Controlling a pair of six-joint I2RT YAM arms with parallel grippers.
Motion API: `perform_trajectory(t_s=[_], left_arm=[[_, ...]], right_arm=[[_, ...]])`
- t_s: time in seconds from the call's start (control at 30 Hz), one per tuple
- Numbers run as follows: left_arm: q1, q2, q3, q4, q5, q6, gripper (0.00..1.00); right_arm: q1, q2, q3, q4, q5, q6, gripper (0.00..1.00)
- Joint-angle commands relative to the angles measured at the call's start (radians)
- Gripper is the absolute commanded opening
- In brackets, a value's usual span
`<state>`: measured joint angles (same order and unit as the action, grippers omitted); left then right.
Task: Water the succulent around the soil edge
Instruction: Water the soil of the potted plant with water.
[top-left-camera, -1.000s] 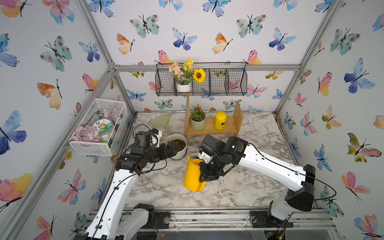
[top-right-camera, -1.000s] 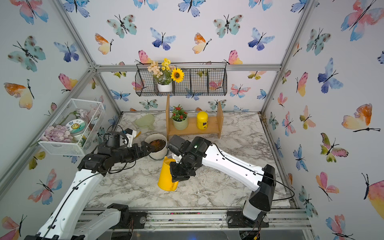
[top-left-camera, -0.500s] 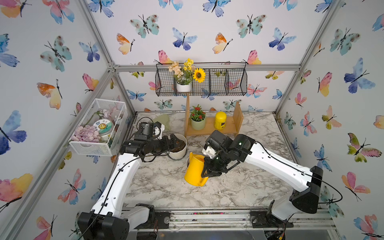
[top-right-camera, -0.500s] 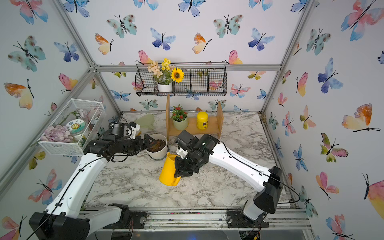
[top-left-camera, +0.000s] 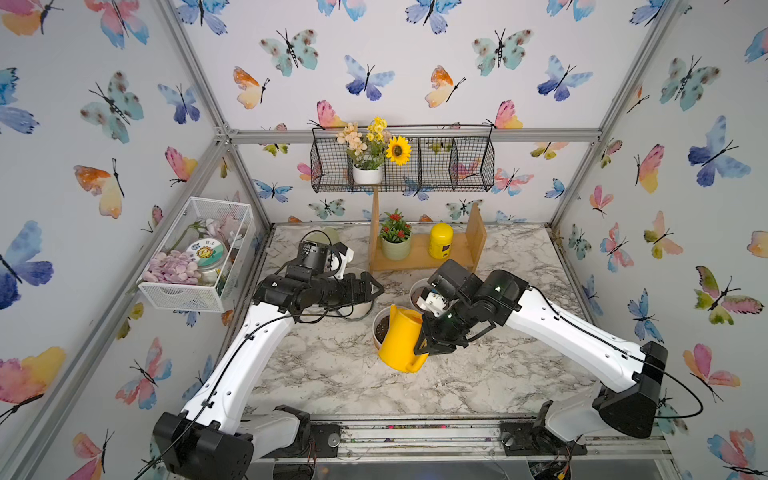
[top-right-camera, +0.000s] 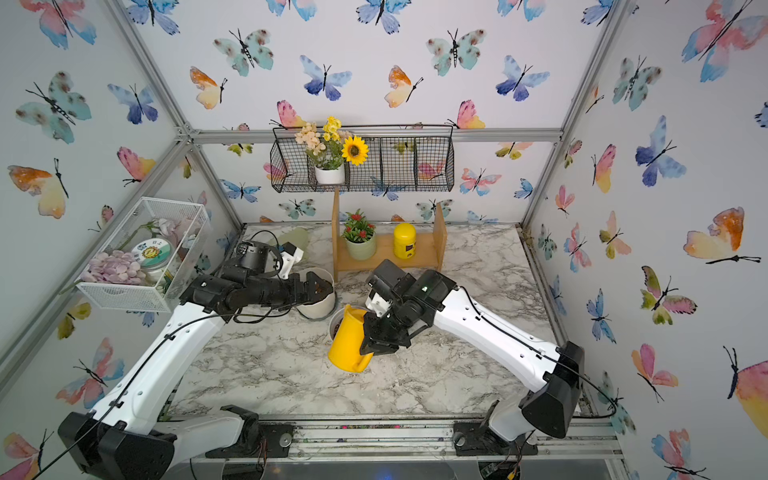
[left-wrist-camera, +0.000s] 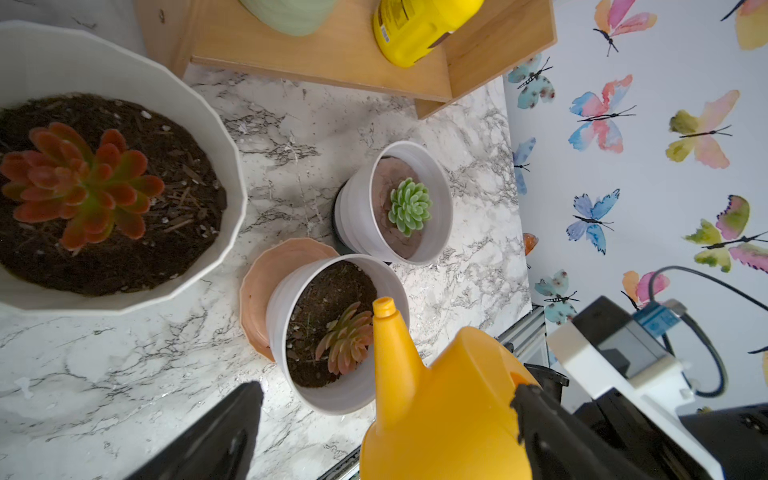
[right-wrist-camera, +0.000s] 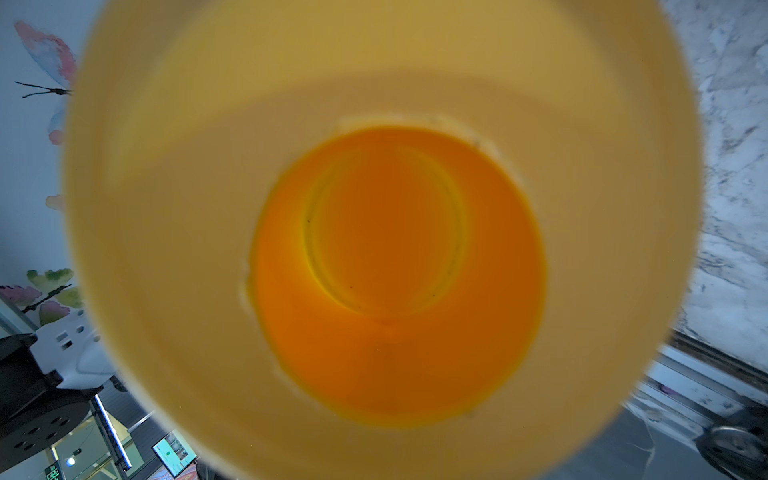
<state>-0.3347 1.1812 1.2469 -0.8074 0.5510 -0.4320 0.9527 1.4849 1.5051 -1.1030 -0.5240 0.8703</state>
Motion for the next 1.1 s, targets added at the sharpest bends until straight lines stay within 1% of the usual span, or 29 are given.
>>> perform_trajectory(t_s=[0.0, 0.2, 0.37, 0.67, 0.8, 1.07], left_arm=[[-0.011, -0.084, -0.004, -0.020, 0.018, -0.008, 0.99], [-0.072, -0.163, -0.024, -0.072, 0.050, -0.012, 0.99], [-0.141, -0.178, -0.033, -0.088, 0.024, -0.037, 0.99], [-0.219, -0.197, -0.070, -0.090, -0.007, -0.079, 0.99], [-0.246, -0.202, -0.082, -0.090, -0.025, -0.089, 0.99], [-0.256, -0.216, -0.112, -0.084, -0.047, -0.112, 0.99]], right_arm=[[-0.008, -0.029, -0.021, 0.020, -0.039, -0.025, 0.01], [-0.018, -0.037, -0.032, 0.020, -0.047, -0.032, 0.01], [-0.031, -0.036, -0.043, 0.025, -0.068, -0.040, 0.01], [-0.057, -0.066, -0.053, -0.004, -0.086, -0.054, 0.01], [-0.057, -0.087, -0.060, -0.019, -0.098, -0.053, 0.01], [-0.057, -0.153, -0.112, -0.035, -0.108, -0.033, 0.01]])
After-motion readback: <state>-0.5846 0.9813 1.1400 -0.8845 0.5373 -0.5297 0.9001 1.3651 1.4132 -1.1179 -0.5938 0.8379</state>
